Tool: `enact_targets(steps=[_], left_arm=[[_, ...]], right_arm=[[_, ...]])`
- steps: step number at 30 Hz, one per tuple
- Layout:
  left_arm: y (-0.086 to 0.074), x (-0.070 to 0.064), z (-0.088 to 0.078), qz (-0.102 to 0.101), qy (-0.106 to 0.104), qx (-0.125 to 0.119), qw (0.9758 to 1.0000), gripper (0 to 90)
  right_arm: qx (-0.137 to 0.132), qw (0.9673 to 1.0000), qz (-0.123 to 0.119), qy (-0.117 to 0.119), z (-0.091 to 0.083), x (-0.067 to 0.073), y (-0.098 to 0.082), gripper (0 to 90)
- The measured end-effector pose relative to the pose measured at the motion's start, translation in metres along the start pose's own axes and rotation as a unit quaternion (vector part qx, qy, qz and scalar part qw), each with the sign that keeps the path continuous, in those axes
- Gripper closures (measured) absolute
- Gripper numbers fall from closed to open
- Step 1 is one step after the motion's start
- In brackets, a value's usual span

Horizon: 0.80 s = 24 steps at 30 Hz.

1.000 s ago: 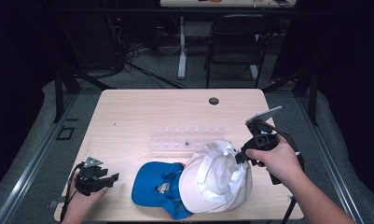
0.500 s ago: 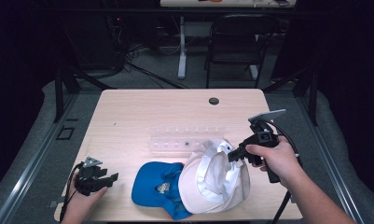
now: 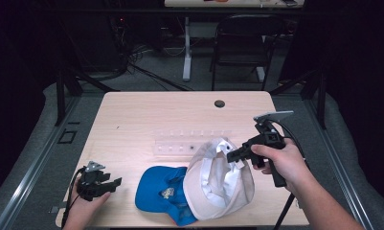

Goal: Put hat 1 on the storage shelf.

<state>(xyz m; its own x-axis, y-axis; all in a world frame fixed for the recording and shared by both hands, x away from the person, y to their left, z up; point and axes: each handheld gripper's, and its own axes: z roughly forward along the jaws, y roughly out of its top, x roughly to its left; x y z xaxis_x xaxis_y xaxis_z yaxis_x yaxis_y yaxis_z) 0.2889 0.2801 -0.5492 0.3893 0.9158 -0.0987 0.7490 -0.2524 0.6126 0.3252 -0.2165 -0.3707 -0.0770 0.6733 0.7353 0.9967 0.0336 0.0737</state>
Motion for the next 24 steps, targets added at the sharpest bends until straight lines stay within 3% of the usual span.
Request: enact_targets(steps=[7,14,24], left_arm=[[0.0,0.0,0.0,-0.001,-0.001,-0.002,1.0,46.2],[0.0,-0.003,0.001,0.0,-0.003,-0.001,1.0,46.1],[0.001,-0.006,0.002,0.003,-0.006,-0.002,1.0,46.0]], right_arm=[[-0.028,0.9993,-0.023,0.012,-0.015,0.029,0.002,82.0],[-0.062,0.9976,-0.02,0.021,-0.028,0.033,0.009,82.0],[-0.079,0.9964,-0.01,0.027,-0.03,0.037,0.027,81.9]])
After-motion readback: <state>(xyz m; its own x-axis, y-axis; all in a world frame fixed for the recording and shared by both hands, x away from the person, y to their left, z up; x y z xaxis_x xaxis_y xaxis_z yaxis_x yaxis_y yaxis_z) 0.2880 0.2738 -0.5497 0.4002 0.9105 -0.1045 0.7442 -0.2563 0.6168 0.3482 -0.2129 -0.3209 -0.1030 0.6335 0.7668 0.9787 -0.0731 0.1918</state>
